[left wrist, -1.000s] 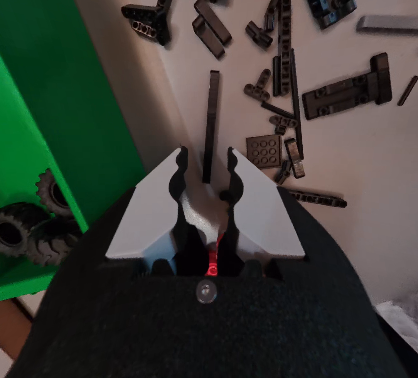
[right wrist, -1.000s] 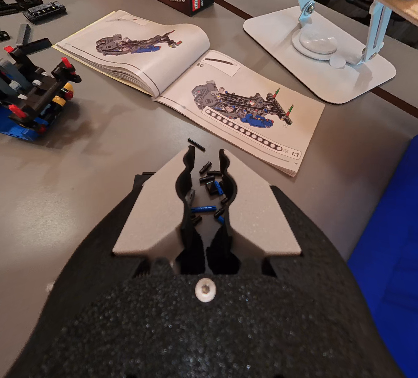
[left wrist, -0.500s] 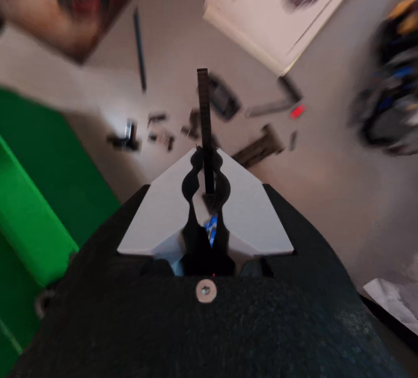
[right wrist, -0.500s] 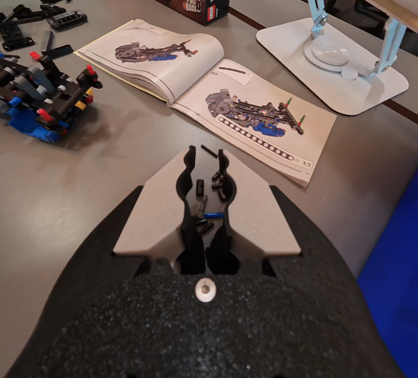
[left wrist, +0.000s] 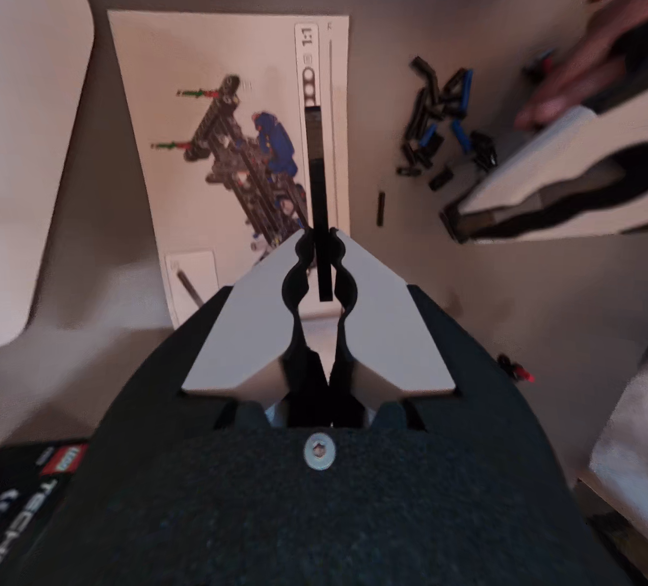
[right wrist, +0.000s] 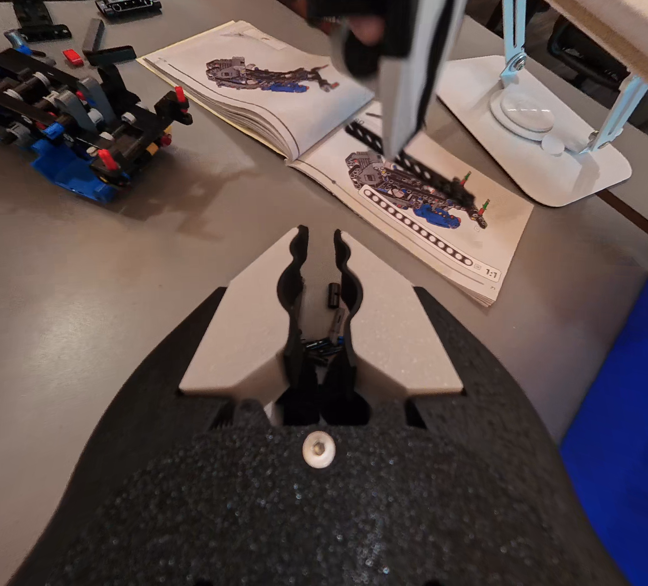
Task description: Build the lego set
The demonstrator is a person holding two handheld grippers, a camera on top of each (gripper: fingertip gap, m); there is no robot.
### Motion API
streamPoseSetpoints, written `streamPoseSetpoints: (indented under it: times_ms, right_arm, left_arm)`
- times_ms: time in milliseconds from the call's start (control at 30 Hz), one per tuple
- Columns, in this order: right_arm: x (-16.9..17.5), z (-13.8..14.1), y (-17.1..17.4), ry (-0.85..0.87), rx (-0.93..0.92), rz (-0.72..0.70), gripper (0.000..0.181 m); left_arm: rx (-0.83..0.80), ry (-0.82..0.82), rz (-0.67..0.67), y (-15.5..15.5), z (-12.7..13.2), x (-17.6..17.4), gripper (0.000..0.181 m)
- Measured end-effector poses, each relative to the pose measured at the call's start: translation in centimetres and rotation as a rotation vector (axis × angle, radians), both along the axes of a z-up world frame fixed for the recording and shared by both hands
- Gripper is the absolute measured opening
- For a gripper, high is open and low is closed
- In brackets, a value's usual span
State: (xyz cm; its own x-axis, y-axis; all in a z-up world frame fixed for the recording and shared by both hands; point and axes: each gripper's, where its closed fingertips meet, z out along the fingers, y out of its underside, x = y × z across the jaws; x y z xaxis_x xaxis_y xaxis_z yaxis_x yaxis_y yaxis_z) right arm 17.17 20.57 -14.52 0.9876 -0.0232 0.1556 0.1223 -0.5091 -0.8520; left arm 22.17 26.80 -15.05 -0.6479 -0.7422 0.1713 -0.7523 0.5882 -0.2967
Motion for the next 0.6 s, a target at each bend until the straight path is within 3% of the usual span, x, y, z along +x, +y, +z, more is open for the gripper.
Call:
streamPoseSetpoints:
  times_ms: [200,600]
  right_arm:
    - [0.2,0.9,-0.1,0.006,0.03,-0.015,0.014]
    - [0.3,1.0,-0.2,-0.013,0.022,-0.018,0.015]
  left_arm:
    - [0.083,0.046,-0.025,-2.1,-2.8,1.9,0.006]
    - [0.099,0.048,-0.035,-1.9,-4.0,2.3,0.006]
